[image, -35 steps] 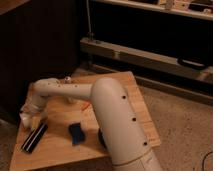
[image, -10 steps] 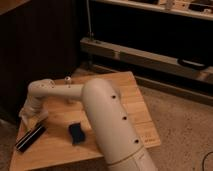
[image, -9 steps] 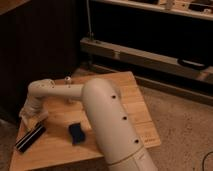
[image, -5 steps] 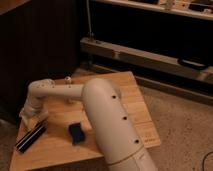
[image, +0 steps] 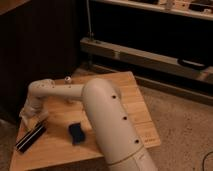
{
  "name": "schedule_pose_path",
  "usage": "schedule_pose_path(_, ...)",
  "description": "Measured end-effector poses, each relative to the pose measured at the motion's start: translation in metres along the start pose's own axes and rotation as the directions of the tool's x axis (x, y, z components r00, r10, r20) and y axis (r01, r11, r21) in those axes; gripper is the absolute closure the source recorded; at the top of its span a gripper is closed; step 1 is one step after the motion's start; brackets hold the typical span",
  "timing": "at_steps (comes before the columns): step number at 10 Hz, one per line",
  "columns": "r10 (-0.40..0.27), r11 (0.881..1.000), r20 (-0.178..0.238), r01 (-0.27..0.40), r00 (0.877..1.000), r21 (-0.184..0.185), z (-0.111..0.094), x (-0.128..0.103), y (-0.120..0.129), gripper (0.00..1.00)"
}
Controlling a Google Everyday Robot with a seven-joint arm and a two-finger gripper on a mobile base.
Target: Pick up the ceramic cup
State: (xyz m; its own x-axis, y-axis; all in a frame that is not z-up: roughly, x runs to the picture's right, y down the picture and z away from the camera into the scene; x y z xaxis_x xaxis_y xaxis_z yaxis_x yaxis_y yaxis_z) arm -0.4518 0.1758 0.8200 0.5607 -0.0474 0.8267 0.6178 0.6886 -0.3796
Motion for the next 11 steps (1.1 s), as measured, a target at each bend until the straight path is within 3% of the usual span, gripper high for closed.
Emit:
schedule_pose_path(4,0.000,1.000,0.000,0.000,1.000,0.000,0.0000,-0.0002,0.0002,1.00)
schedule_pose_path(7,0.000,1.000,-0.001,0.000,1.000,0.000,-0.0004,-0.0004,0.0001,0.76)
schedule_pose_path(11,-0.001,1.000,0.000,0.001,1.000,0.000,-0.0003,-0.0009,0.0000,0.33)
